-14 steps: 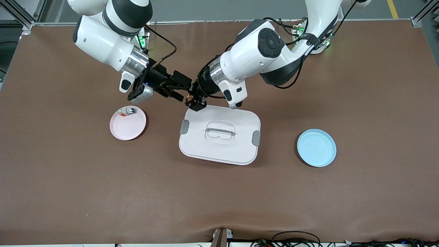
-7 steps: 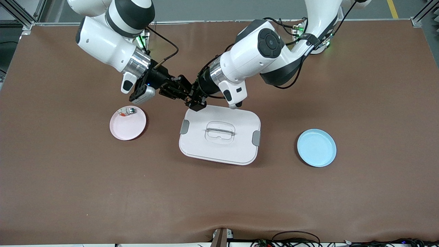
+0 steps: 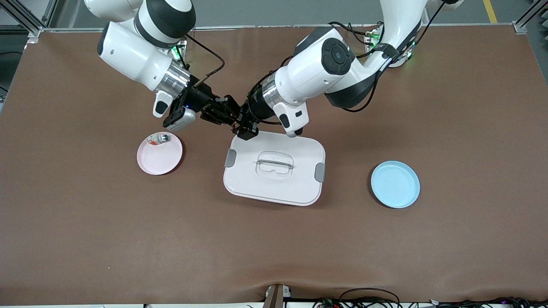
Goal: Transfer orange switch to right arm and place
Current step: 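Close the right gripper on the switch and open the left gripper, then carry the switch to the white plate while the left gripper withdraws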
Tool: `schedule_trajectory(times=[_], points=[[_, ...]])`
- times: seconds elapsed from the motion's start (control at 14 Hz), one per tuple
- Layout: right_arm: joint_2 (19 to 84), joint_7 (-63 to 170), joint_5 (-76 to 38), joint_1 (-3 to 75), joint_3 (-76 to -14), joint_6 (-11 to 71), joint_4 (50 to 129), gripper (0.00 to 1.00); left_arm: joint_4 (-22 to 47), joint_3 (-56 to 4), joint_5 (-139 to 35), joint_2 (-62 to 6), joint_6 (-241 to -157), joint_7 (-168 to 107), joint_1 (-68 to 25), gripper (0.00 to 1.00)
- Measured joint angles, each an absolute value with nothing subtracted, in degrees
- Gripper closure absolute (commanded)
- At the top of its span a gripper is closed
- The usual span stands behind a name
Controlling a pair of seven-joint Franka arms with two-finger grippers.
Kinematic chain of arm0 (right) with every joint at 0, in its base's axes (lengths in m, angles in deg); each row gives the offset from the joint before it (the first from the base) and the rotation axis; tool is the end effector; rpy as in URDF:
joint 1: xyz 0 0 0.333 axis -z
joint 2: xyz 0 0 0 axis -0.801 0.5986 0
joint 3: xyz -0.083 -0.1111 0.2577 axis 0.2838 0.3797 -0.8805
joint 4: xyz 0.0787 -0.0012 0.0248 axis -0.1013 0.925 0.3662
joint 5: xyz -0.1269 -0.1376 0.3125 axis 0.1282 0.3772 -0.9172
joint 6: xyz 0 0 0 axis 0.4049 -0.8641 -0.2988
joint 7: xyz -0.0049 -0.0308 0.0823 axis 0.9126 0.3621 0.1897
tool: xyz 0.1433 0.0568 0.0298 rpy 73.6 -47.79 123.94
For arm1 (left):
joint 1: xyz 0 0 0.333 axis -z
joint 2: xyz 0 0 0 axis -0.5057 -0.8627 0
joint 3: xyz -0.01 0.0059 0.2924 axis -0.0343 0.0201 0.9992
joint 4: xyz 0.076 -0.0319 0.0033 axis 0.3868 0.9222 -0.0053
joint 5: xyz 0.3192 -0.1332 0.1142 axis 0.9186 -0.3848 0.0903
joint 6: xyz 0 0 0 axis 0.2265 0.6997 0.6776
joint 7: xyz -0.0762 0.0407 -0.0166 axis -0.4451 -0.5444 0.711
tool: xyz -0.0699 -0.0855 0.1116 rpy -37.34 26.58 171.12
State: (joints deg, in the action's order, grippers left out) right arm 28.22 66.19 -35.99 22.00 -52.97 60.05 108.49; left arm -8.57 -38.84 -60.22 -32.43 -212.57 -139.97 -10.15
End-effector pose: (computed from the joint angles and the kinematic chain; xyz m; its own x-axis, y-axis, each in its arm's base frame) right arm 0.4834 0.3372 0.4430 0.9672 -0.2440 0.0701 -0.1155 -0.6689 -0.7343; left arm 0.4886 -0.5231 0.4463 0.1643 0.7690 -0.6177 0.9858 -0.1500 0.0755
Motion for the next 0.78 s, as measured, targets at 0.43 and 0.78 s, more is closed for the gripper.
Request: schedule_trajectory(times=[0.43, 0.78], points=[[28.81, 63.54, -35.97, 21.57, -52.92, 60.09, 108.33, 1.0, -9.44, -38.7, -60.17, -32.42, -212.67, -139.91, -10.26, 0.0], [29.61, 47.34, -29.85, 22.01, -52.03, 58.59, 108.33, 1.0, -10.89, -37.63, -52.46, -32.17, -211.73, -138.33, -10.64, 0.0]])
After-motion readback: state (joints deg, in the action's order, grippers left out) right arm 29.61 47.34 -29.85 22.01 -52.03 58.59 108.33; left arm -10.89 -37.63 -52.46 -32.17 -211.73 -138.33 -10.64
